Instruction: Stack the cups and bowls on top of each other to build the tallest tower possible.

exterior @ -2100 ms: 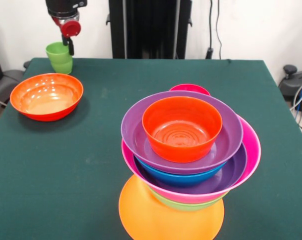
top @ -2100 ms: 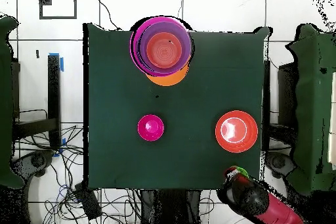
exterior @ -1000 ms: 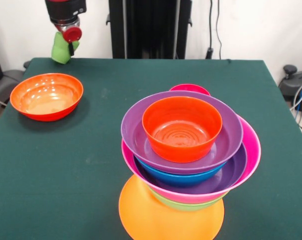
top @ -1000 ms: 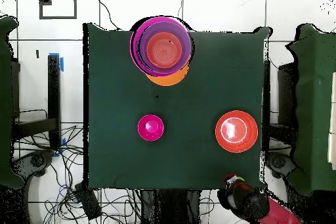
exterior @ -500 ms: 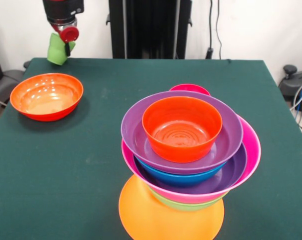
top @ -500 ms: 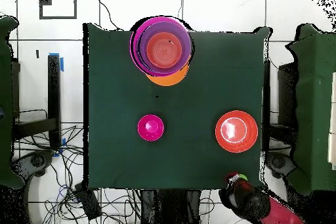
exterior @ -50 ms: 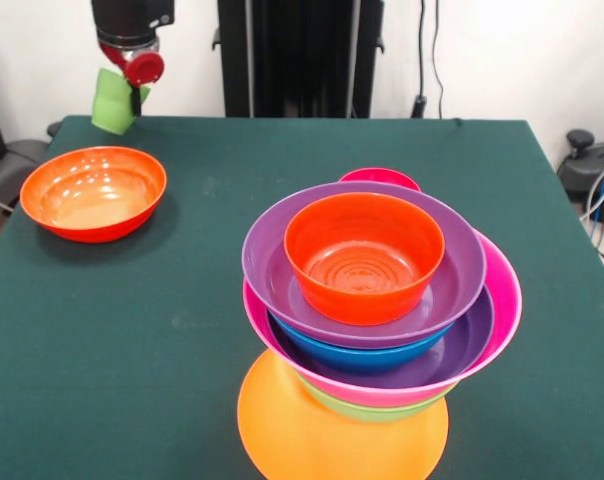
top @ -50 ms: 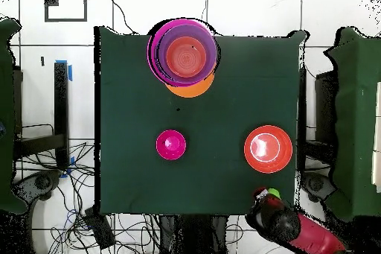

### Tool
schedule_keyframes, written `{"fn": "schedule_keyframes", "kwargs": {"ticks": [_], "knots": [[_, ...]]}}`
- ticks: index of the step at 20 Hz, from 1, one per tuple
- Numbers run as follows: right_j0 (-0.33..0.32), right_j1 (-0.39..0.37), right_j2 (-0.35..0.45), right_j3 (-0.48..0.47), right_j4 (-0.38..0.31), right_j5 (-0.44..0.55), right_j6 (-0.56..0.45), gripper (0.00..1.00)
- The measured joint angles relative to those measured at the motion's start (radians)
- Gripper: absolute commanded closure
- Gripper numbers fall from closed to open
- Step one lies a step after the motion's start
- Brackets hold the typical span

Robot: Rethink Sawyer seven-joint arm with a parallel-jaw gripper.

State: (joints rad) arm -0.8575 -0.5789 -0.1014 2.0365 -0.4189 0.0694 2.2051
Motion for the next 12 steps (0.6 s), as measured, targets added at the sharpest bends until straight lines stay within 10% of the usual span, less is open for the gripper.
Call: {"fn": "schedule_keyframes", "kwargs": {"ticks": [12], "knots": [[0.139, -0.176, 0.014, -0.05, 0.128, 0.218, 0.0, 1.0]]}}
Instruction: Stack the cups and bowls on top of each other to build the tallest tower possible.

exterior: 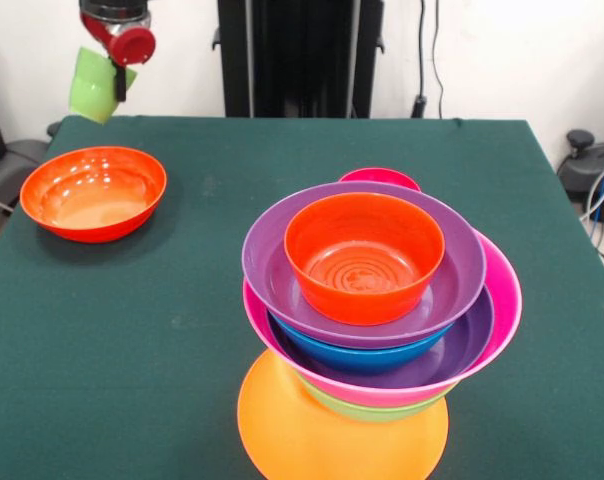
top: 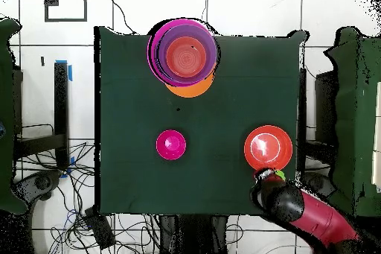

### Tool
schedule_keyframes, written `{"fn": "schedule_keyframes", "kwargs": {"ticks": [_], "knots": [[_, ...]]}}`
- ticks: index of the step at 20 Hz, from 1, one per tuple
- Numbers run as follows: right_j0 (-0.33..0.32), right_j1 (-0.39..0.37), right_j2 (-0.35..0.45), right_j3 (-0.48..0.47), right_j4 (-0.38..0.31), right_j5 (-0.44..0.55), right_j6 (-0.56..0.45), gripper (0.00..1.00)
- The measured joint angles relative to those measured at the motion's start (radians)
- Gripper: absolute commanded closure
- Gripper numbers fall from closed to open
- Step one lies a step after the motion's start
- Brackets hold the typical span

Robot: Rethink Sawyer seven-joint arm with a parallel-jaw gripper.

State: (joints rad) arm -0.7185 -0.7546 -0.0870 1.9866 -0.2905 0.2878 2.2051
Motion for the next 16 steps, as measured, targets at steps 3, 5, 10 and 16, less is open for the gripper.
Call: {"fn": "schedule_keyframes", "kwargs": {"ticks": [3, 5, 10, 16], "knots": [[0.032, -0.024, 0.002, -0.042, 0.024, 0.107, 0.0, 1.0], [0.054, -0.036, 0.003, -0.076, 0.039, 0.178, 0.0, 1.0], [0.101, -0.05, 0.015, -0.185, 0.076, 0.356, 0.0, 1.0], [0.134, -0.05, 0.032, -0.309, 0.11, 0.505, 0.0, 1.0]]}}
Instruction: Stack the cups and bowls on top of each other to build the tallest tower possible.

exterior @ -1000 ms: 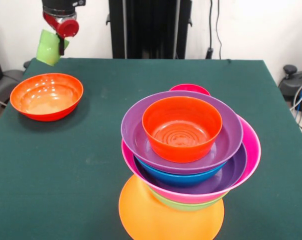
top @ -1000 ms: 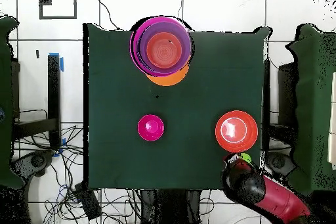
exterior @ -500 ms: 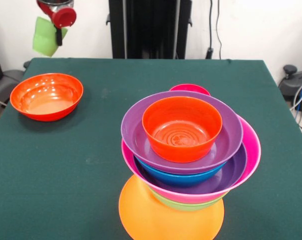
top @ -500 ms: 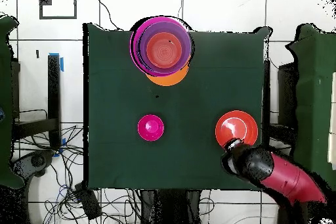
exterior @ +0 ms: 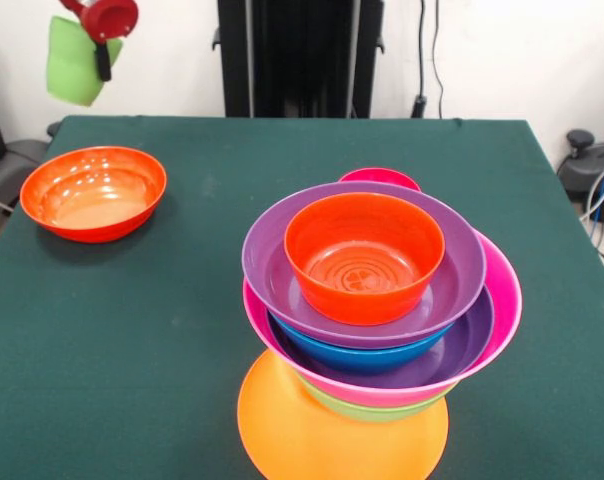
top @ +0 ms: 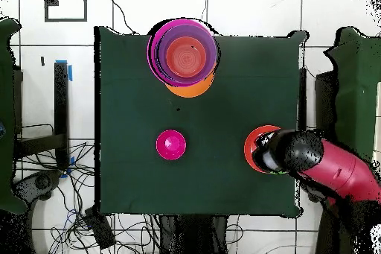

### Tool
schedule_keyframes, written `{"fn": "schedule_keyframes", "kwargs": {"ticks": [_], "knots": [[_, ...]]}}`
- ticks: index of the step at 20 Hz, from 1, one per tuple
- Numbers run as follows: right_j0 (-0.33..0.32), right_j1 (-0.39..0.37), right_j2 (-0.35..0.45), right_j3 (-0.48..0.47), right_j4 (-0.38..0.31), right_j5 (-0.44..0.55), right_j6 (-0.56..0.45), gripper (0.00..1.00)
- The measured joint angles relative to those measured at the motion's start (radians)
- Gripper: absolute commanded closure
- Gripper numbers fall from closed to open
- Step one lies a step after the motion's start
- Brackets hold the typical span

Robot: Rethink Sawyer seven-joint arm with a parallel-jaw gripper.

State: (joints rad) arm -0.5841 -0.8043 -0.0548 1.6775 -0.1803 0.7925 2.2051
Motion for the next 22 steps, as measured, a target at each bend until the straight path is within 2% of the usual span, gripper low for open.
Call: {"fn": "schedule_keyframes", "kwargs": {"ticks": [10, 17, 22], "knots": [[0.045, 0.049, 0.005, -0.277, 0.072, 0.267, 0.0, 1.0], [0.05, 0.141, 0.009, -0.502, 0.135, 0.44, 0.0, 1.0], [0.05, 0.269, 0.011, -0.716, 0.2, 0.554, 0.007, 1.0]]}}
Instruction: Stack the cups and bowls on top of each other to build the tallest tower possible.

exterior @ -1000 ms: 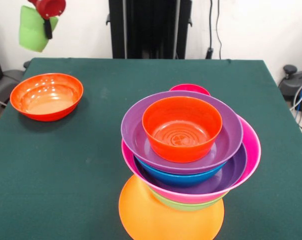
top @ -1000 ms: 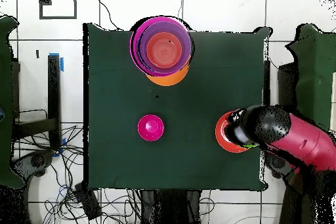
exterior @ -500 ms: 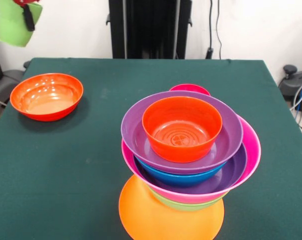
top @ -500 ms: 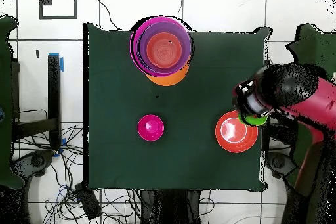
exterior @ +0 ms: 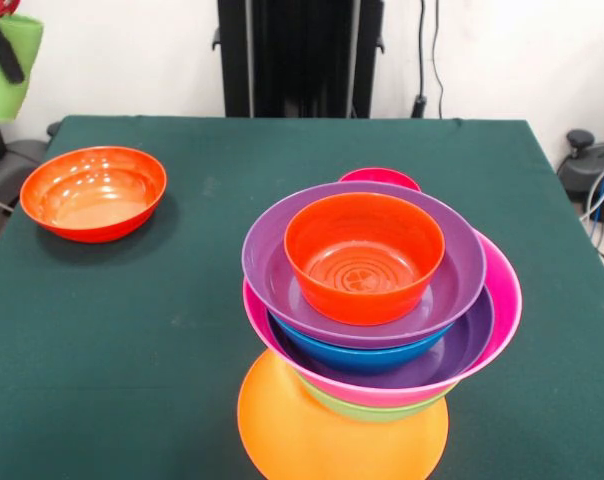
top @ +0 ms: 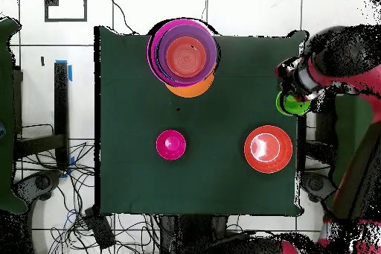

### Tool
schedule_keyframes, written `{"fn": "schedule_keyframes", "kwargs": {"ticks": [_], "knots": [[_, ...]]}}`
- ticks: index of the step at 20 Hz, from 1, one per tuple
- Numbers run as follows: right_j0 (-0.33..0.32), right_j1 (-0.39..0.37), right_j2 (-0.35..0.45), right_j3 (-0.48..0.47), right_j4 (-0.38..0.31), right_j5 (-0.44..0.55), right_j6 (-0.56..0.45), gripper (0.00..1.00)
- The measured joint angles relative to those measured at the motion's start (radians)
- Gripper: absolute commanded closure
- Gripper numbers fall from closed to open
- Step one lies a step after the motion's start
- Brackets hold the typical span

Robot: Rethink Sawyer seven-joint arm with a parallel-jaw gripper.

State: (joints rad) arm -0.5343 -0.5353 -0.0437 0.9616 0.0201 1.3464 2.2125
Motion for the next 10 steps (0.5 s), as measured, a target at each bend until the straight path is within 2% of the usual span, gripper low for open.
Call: {"fn": "schedule_keyframes", "kwargs": {"ticks": [4, 10], "knots": [[0.0, 0.094, 0.0, -0.131, 0.048, 0.047, 0.019, 1.0], [0.01, 0.194, -0.001, -0.26, 0.107, 0.094, 0.066, 1.0]]}}
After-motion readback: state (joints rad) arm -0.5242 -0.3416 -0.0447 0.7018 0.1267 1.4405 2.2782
